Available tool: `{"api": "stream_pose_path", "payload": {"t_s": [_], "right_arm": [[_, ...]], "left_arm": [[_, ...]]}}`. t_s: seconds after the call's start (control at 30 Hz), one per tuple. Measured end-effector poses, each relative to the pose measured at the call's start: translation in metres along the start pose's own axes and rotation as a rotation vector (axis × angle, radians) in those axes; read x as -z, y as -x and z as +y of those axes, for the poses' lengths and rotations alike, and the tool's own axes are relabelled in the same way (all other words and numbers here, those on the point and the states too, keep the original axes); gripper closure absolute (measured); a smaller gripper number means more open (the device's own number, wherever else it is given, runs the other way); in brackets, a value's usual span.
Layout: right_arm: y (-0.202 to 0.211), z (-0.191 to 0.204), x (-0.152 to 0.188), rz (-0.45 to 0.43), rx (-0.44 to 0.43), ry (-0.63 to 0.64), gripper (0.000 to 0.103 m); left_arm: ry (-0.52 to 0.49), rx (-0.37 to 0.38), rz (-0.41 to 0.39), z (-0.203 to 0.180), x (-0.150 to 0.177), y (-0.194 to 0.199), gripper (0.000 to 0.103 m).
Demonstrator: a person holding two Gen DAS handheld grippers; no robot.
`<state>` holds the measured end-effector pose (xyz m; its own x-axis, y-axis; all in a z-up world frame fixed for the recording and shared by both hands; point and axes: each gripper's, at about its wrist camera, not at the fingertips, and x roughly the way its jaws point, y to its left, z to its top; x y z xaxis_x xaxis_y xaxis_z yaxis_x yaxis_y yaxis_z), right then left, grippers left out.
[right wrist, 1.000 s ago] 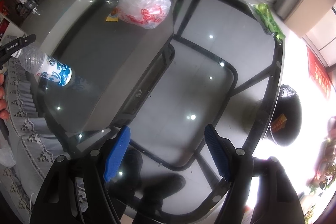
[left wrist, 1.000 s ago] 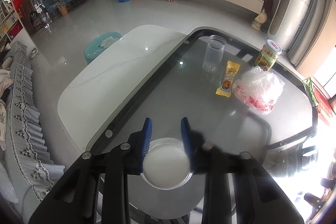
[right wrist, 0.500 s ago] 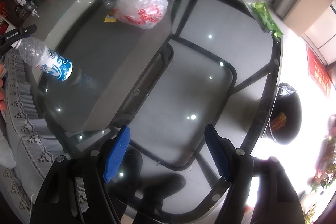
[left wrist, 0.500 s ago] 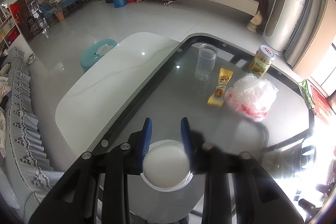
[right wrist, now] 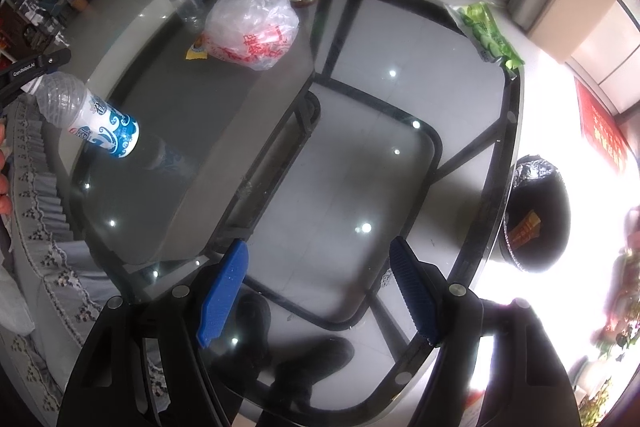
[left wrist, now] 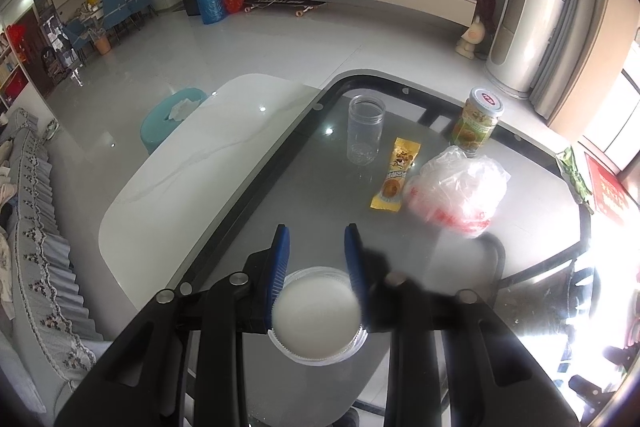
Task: Collect trash
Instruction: 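Close the left gripper on the white round lid, then lift the held white lid with the left gripper off the table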
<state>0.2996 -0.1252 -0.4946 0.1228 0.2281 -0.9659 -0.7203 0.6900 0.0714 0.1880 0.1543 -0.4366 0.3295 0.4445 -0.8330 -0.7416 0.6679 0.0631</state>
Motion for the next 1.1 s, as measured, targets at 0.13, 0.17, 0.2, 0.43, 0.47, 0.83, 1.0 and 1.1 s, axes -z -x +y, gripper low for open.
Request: {"api": "stream_pose_path", "payload": {"t_s": [0.13,0.17,0.2,0.43,0.47,0.83,1.0,1.1], "right_arm": [[0.005,-0.010,0.002,-0.008,0.004,-0.024,0.032],[0.006,-0.013,0.003,-0.009,0.005,-0.030,0.032],[0.007,-0.016,0.004,-0.011,0.006,-0.036,0.032],[0.014,-0.039,0.016,-0.016,0.017,-0.084,0.032],[0.015,-0.043,0.018,-0.017,0.018,-0.092,0.032],[0.027,-0.085,0.038,-0.023,0.034,-0.168,0.032],[0.033,-0.102,0.045,-0.033,0.036,-0.201,0.032],[0.035,-0.112,0.049,-0.039,0.034,-0.222,0.032]], "left_arm": [[-0.023,0.015,-0.003,-0.016,-0.004,0.002,0.074],[-0.031,0.019,-0.004,-0.021,-0.005,0.002,0.074],[-0.038,0.023,-0.005,-0.026,-0.005,0.003,0.074],[-0.088,0.064,-0.008,-0.064,-0.010,0.006,0.074],[-0.094,0.069,-0.008,-0.070,-0.011,0.007,0.074],[-0.165,0.135,-0.023,-0.139,-0.019,0.016,0.074],[-0.208,0.169,-0.036,-0.174,-0.024,0.023,0.074],[-0.231,0.189,-0.040,-0.196,-0.025,0.026,0.074]]}}
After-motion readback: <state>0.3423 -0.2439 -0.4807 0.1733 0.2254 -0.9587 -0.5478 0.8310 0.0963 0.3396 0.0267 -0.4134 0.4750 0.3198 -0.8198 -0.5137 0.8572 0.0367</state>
